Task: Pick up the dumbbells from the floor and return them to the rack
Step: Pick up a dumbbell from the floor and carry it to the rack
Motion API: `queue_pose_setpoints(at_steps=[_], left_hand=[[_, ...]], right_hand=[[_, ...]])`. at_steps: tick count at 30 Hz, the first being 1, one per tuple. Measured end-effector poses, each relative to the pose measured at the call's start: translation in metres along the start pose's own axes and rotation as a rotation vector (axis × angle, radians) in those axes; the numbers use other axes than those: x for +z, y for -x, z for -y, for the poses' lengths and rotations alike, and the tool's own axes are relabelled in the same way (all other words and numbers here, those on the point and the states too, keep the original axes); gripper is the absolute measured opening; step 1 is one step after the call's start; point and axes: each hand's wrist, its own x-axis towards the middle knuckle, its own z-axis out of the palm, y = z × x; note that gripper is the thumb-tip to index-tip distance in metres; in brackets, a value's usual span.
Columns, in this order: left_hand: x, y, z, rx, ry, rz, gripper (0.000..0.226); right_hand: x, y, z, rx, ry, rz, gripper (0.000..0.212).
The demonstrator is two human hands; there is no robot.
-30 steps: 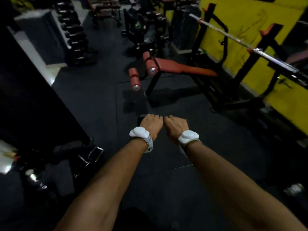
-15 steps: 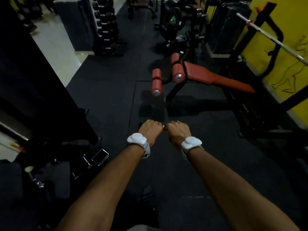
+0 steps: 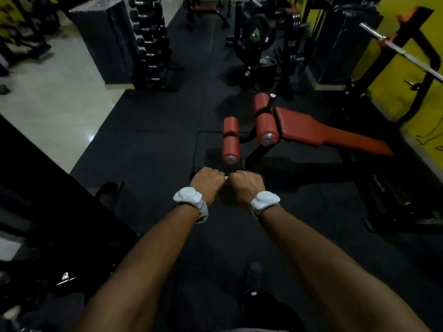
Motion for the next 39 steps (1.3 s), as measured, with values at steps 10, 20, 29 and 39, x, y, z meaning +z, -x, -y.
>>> queue_pose_setpoints(at_steps=[10, 20, 29, 39], left_hand=[[0.011, -0.172, 0.106, -0.192, 0.040, 0.051, 0.022], [0.042, -0.273, 0.250, -0.448, 0.058, 0.163, 0.030], [0.103, -0.366, 0.430, -0.435, 0.141, 0.202, 0.029], [0.081, -0.503, 0.647, -0.410, 0.060, 0.090, 0.026]], right_hand=[[-0.008, -0.236, -0.047, -0.253, -0.034, 0.061, 0.018], [-0.017, -0.438, -0.003, -0.484, 0.013, 0.072, 0.019], [0.003, -0.628, 0.078, -0.493, 0.027, 0.138, 0.018], [-0.052, -0.860, 0.134, -0.424, 0.020, 0.013, 0.017]])
